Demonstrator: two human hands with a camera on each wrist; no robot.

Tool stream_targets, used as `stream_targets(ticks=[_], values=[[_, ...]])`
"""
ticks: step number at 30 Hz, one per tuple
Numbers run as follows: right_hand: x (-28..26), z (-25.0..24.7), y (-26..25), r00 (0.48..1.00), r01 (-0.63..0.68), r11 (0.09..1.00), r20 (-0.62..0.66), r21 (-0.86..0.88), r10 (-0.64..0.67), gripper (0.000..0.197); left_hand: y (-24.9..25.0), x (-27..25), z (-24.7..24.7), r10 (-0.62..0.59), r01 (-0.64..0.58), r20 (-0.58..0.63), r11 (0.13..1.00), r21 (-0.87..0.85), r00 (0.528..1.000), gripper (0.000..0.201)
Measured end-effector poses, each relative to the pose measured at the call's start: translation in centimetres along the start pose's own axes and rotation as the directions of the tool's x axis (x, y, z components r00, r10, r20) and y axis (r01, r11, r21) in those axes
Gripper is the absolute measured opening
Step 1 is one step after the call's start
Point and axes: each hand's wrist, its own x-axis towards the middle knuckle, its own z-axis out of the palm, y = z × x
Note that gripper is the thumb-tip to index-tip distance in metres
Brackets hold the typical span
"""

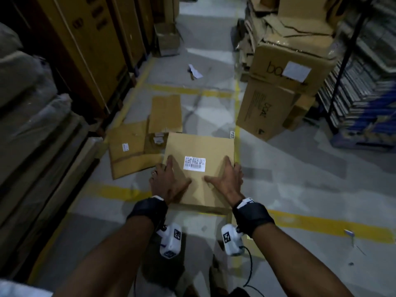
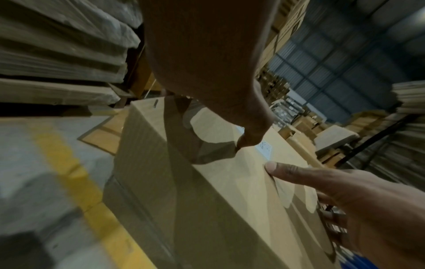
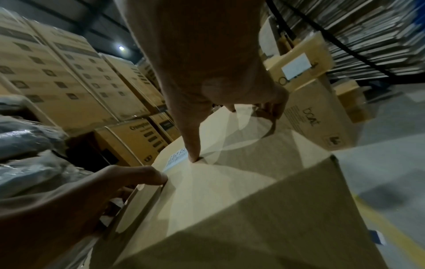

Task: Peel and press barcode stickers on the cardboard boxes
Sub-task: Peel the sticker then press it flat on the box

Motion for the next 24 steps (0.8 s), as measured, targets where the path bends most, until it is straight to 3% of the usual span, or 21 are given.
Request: stream_targets(ticks=[4, 9, 15, 24], values=[[-2.4, -3.1, -2.7, 0.996, 0.09, 0.996, -0.027, 0.011, -0.089, 0.094, 1.0, -2.5, -4.7, -0.016, 0.011, -0.115, 0.999, -0.043, 0.993, 0.111], [-5.3, -6.4, -4.7, 0.974, 0.221, 0.975, -0.051, 0.02, -0.22, 0.095, 1.6, -6.7, -8.8, -0.009, -0.003, -0.242, 0.999, -0.05, 0.97, 0.112], [-9.9, -9.9, -5.5, 0.923, 0.384, 0.923, -0.05, 0.029, -0.382, 0.087, 2.3, -14.1, -11.6, -0.052, 0.042, -0.428, 0.999, -0.032, 0.902, 0.109], [-18.3, -12.0, -9.9, 0.838, 0.545, 0.837, -0.004, 0.053, -0.545, 0.097, -0.6, -24.4, -17.1, -0.179, 0.165, -0.556, 0.983, -0.076, 0.812, 0.107]])
